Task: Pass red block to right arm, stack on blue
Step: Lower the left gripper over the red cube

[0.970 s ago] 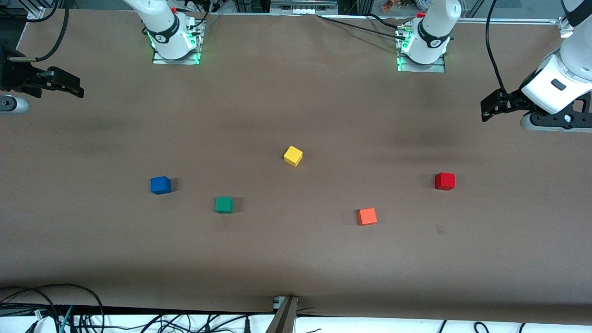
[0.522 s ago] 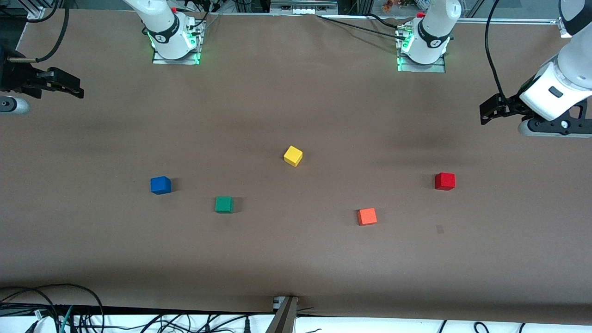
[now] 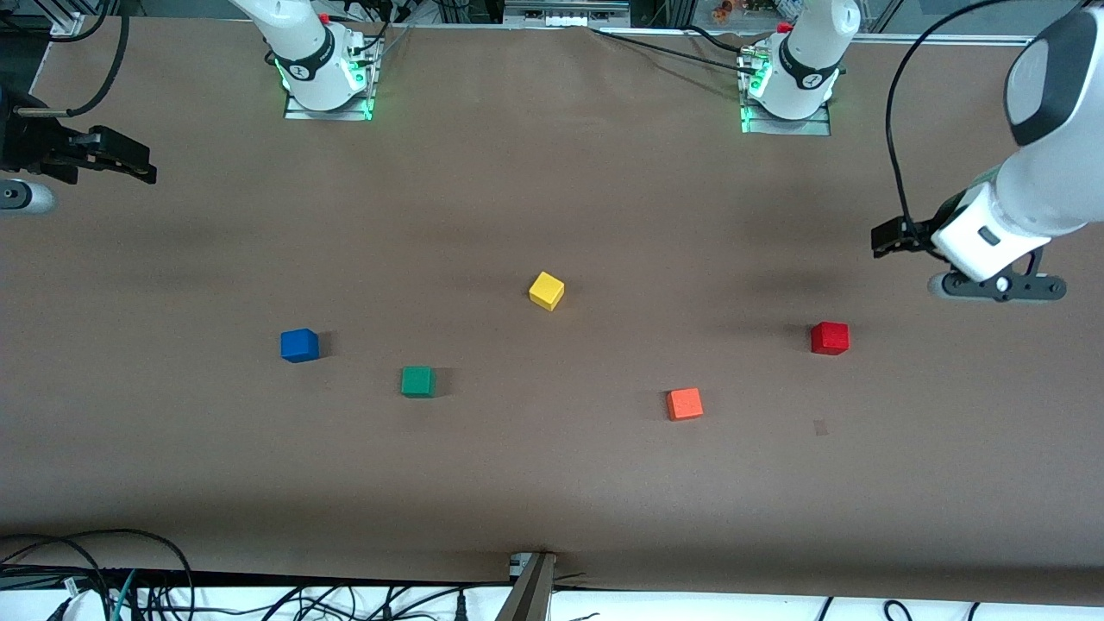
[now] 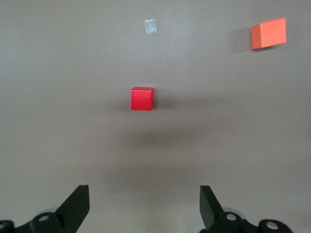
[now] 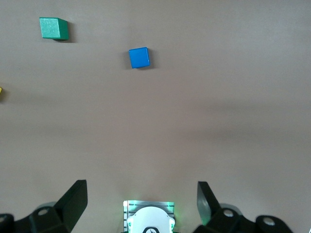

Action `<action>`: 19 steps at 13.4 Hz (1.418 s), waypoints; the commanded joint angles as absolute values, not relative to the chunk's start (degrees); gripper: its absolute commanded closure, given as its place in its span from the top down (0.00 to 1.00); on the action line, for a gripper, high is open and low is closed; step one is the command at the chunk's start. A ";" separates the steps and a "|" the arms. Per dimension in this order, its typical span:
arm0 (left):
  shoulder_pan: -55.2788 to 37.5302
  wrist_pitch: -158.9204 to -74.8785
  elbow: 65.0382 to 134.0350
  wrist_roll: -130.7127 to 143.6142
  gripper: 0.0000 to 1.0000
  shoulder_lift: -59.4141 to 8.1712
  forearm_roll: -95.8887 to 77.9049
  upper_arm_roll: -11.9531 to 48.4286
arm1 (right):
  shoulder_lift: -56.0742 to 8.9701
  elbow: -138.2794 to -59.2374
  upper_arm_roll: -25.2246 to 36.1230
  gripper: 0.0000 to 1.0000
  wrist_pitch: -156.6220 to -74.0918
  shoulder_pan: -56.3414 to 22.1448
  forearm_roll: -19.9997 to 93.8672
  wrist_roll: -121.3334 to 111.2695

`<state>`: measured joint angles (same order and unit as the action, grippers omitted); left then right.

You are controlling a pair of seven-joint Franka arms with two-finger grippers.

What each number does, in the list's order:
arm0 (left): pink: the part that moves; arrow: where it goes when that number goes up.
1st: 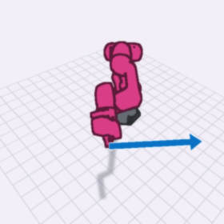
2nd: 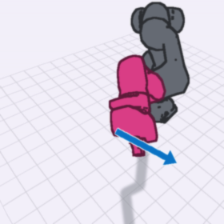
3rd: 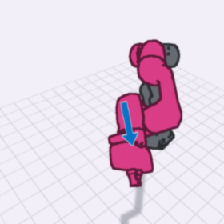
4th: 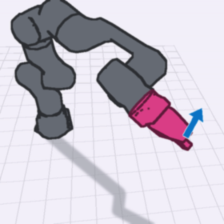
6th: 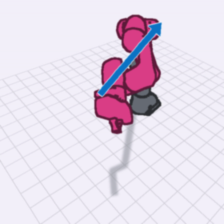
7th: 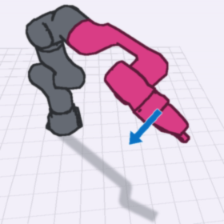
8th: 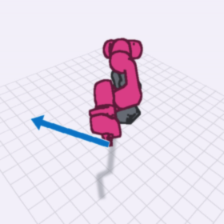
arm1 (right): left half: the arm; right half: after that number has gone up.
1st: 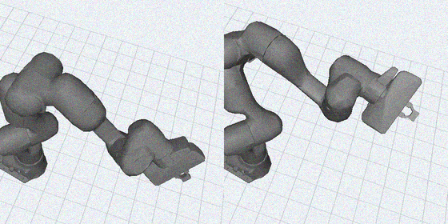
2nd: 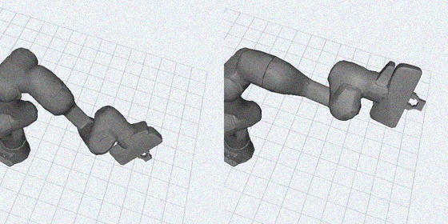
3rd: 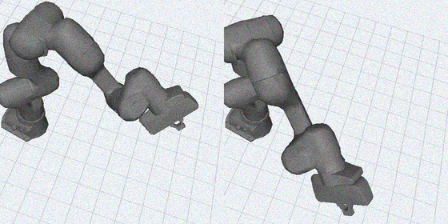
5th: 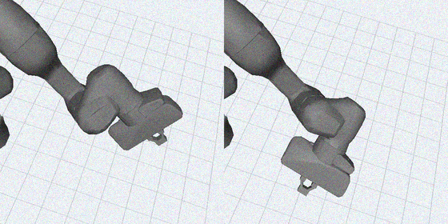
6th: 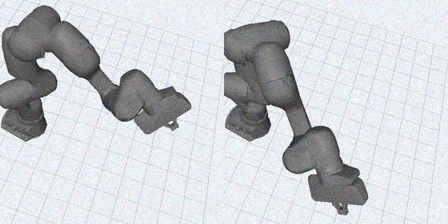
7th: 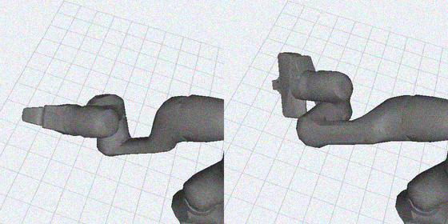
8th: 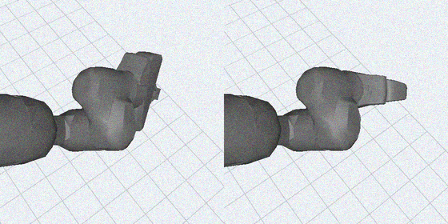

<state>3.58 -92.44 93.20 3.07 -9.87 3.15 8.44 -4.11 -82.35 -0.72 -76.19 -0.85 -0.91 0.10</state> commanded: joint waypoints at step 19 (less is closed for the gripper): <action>10.45 -140.70 113.99 -8.79 1.00 -27.94 7.82 8.35 | -4.83 -80.95 -0.70 1.00 -76.03 -0.53 -0.26 -0.35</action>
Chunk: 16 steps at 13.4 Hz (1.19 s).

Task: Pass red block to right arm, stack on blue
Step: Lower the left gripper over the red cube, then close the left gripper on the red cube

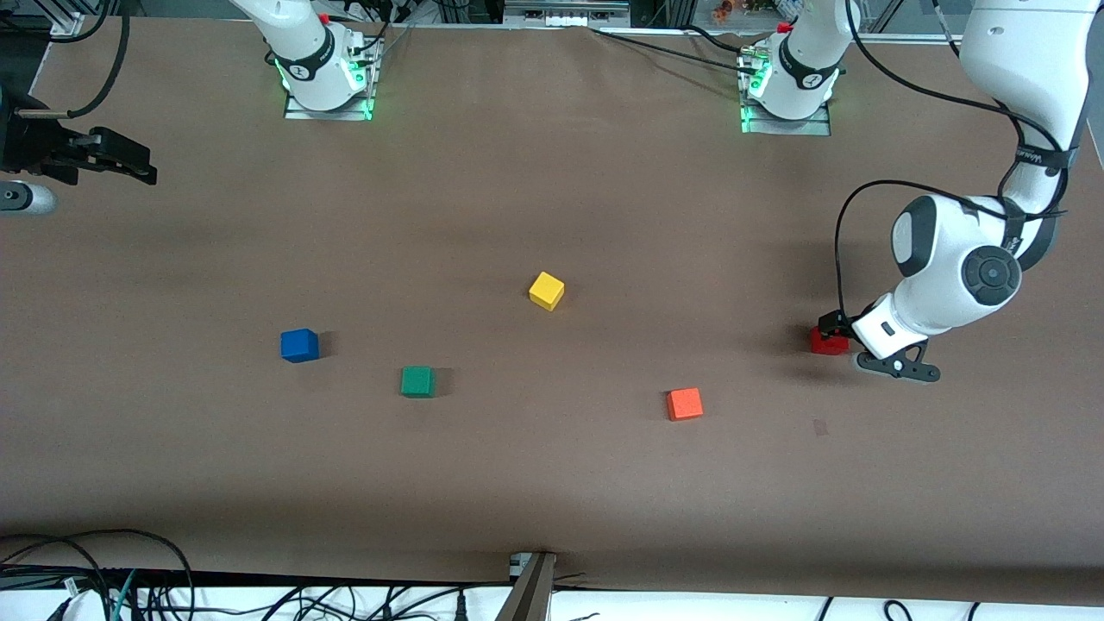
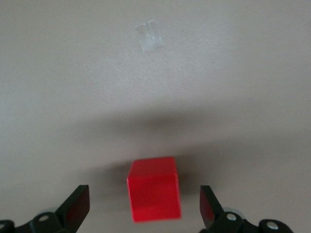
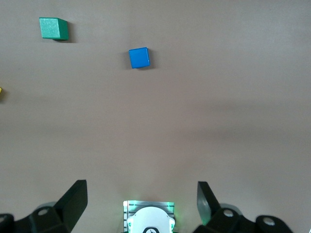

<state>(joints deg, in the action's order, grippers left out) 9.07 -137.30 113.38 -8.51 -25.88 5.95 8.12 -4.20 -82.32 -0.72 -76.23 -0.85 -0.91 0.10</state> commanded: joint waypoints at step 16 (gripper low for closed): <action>10.37 -144.58 119.61 -2.29 0.31 -27.51 7.82 8.88 | -5.19 -80.95 -0.70 1.00 -75.94 -0.53 -0.18 -0.35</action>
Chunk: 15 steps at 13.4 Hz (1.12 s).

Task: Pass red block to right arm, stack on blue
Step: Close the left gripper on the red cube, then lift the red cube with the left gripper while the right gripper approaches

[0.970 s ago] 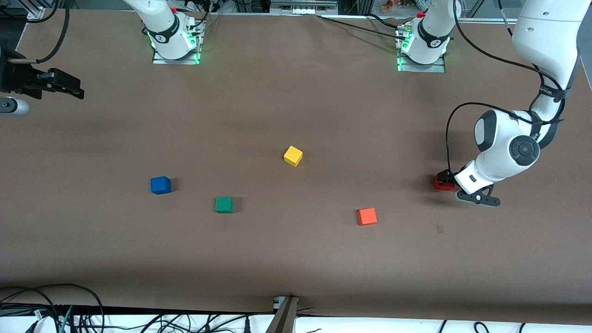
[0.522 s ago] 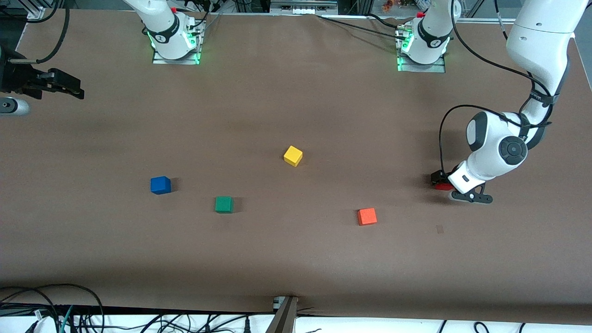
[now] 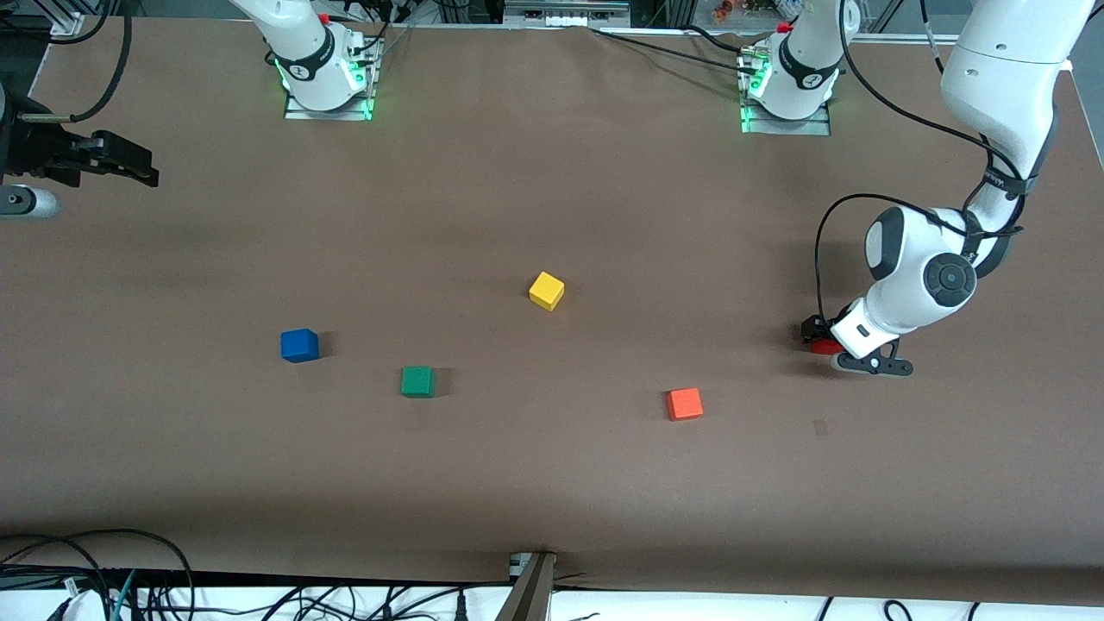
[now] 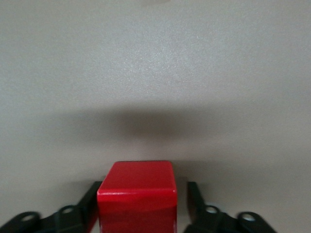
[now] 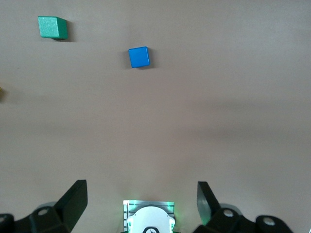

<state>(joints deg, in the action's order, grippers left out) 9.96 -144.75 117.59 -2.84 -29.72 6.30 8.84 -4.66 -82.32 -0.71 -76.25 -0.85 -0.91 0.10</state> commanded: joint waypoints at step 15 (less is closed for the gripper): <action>10.02 -129.29 108.03 -2.99 0.02 -21.27 6.86 20.73 | -7.47 -81.04 -0.88 1.00 -75.94 -0.79 1.14 0.18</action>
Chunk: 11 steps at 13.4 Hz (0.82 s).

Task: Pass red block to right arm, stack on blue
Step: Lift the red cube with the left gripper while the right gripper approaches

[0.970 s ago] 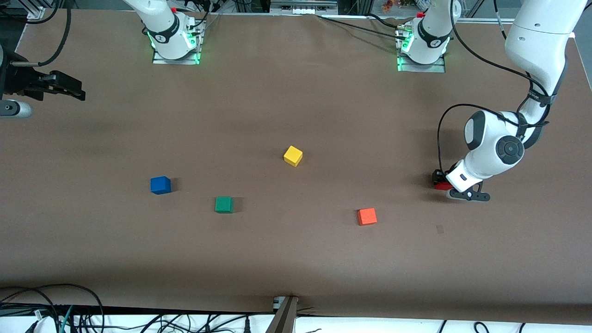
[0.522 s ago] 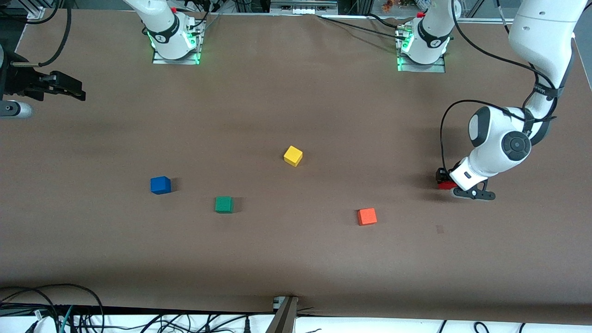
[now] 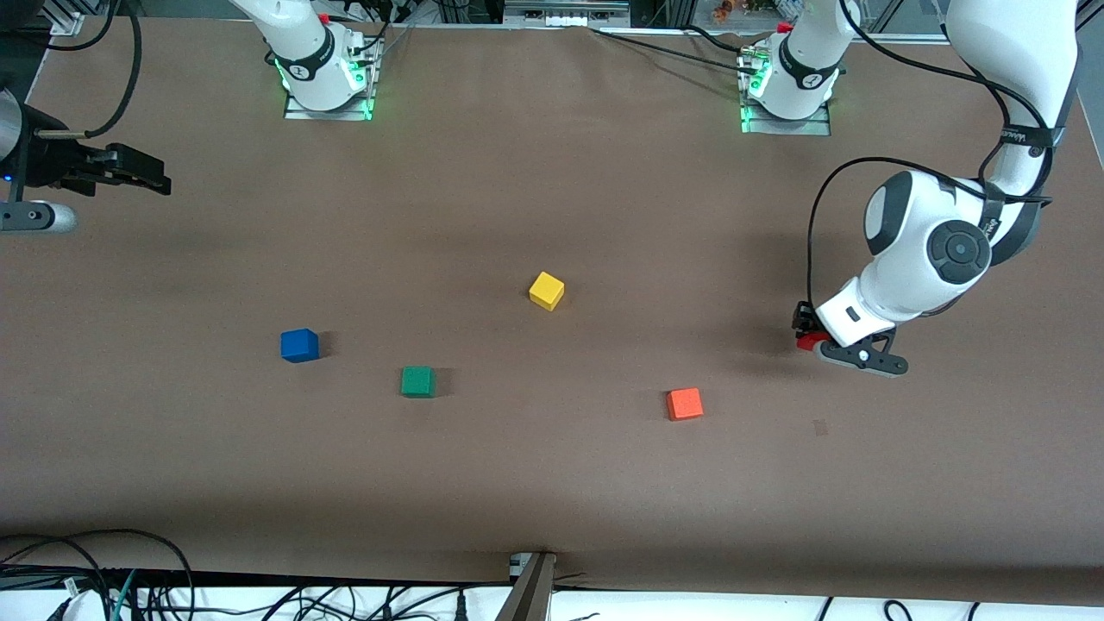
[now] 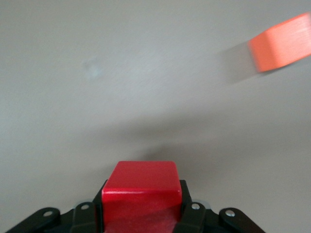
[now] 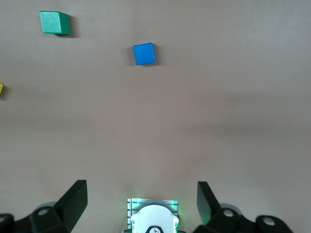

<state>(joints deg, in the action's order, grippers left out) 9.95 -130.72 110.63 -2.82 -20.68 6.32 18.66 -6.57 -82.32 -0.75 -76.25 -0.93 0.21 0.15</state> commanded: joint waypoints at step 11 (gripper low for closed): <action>10.28 -129.55 98.88 -35.82 0.00 -21.71 -23.35 28.20 | -11.68 -81.12 -1.23 1.00 -75.85 -0.97 5.59 -0.18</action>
<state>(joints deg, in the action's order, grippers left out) 10.08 -130.62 101.58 -28.69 -20.96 -18.79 26.18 -10.27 -82.32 -0.90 -76.25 -1.00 1.91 0.07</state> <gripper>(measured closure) 0.441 0.000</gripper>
